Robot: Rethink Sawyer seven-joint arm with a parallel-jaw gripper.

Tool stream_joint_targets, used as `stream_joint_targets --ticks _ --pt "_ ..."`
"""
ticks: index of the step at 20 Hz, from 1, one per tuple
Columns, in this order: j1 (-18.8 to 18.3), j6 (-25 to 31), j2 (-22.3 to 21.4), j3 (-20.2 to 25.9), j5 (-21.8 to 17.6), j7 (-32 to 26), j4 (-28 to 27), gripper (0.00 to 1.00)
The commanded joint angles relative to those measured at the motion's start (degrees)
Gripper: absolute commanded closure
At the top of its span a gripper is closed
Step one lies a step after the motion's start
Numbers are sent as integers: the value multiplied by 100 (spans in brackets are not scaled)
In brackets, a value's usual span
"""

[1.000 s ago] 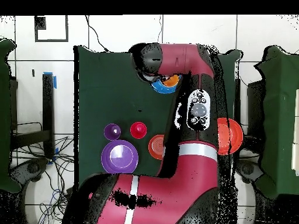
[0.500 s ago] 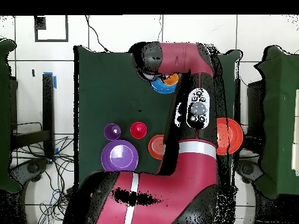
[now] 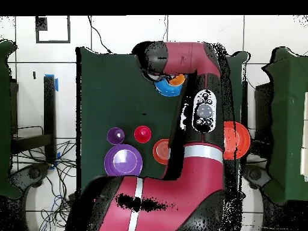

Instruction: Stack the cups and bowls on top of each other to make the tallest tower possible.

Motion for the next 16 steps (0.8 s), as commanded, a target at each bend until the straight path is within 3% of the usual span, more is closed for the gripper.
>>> stream_joint_targets --ticks 1,16 --pt "150 126 199 374 -143 -622 -84 100" --pt "221 305 316 361 -66 -480 -331 100"
